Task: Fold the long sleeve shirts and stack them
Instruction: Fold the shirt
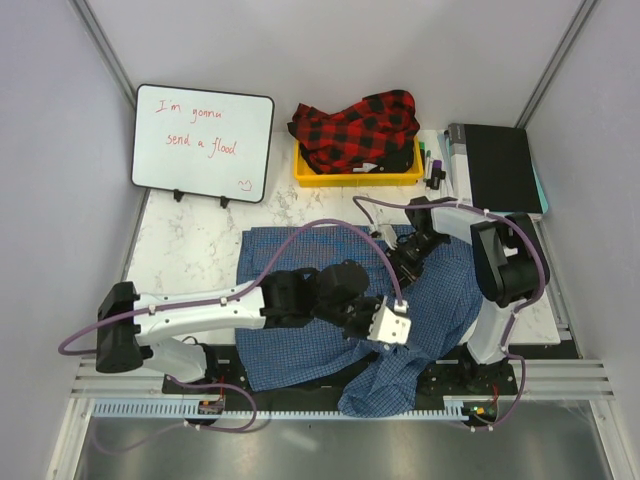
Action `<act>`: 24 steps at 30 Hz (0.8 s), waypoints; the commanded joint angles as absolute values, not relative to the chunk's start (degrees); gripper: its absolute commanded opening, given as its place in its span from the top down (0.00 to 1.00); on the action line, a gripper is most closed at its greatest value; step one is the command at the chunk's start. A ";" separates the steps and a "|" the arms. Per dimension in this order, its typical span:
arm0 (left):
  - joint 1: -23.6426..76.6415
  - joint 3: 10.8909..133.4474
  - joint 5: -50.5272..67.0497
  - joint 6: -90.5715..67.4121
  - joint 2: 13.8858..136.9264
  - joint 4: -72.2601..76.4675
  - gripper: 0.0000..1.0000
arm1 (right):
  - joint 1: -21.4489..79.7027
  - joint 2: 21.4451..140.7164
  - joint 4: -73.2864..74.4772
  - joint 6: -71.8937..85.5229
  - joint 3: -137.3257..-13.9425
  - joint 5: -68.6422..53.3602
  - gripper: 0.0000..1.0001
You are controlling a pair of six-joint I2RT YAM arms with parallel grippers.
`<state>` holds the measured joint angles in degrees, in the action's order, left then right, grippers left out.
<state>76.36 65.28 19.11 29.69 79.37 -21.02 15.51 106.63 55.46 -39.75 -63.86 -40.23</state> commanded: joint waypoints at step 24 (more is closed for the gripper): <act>28.50 61.44 26.72 -14.75 89.56 -17.23 0.98 | -4.83 106.70 73.83 -47.28 -89.83 -36.04 0.12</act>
<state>32.67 63.96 24.67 -7.05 89.41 -17.56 -4.75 106.89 71.59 -45.08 -88.53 -36.62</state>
